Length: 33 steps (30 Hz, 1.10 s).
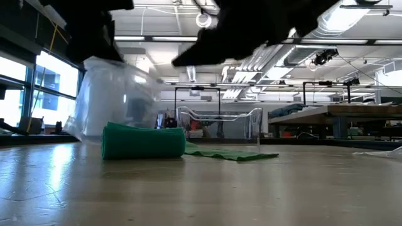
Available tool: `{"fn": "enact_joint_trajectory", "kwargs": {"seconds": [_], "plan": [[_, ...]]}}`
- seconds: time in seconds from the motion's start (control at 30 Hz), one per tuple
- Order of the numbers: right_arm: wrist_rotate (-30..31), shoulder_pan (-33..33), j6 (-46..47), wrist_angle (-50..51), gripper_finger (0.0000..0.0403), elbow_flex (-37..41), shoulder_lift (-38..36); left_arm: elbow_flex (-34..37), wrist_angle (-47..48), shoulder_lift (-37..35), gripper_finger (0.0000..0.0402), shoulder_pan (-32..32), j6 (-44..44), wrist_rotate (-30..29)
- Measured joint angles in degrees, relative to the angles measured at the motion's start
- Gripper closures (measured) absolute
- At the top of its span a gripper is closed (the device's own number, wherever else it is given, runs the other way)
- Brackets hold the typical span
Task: Roll bandage
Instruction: Put the rolled blue bandage into the left zip bag
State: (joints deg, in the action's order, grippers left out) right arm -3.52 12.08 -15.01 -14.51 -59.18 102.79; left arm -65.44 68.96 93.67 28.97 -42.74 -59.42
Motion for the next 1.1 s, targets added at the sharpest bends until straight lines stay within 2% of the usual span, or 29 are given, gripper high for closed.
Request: {"fn": "enact_joint_trajectory", "kwargs": {"seconds": [0.17, 0.3, 0.6, 0.73, 0.83, 1.03, 1.1], "plan": [[-1.6, -3.1, 1.0, -0.7, 0.0185, -1.8, 5.9, 2.1, 2.7, 0.0, 0.0401, 0.3, -8.4, 5.0], [-5.9, -5.0, -0.1, 1.5, 0.0185, -6.7, 10.8, 4.1, 1.7, 0.0, 0.0401, 1.4, -12.3, 6.5], [-6.5, -5.5, -5.6, 19.7, 0.0185, -19.4, 19.2, 4.3, 0.9, 0.0, 0.0401, 6.1, -18.2, 5.5], [-6.3, -5.2, -6.4, 24.8, 0.0194, -22.1, 21.3, 4.3, 1.2, 0.0, 0.0401, 8.2, -20.3, 2.1], [-6.0, -4.8, -5.4, 25.5, 0.0232, -22.3, 21.5, 4.3, 1.8, -0.6, 0.0401, 9.6, -21.3, -1.8], [-2.8, -4.1, -3.4, 30.0, 0.0379, -22.4, 19.4, 4.3, 1.3, -2.7, 0.0401, 9.9, -18.7, -2.9], [1.0, -3.3, -3.5, 32.0, 0.0384, -22.3, 17.4, 4.3, 0.6, -2.8, 0.0401, 9.9, -18.6, -2.9]]}}
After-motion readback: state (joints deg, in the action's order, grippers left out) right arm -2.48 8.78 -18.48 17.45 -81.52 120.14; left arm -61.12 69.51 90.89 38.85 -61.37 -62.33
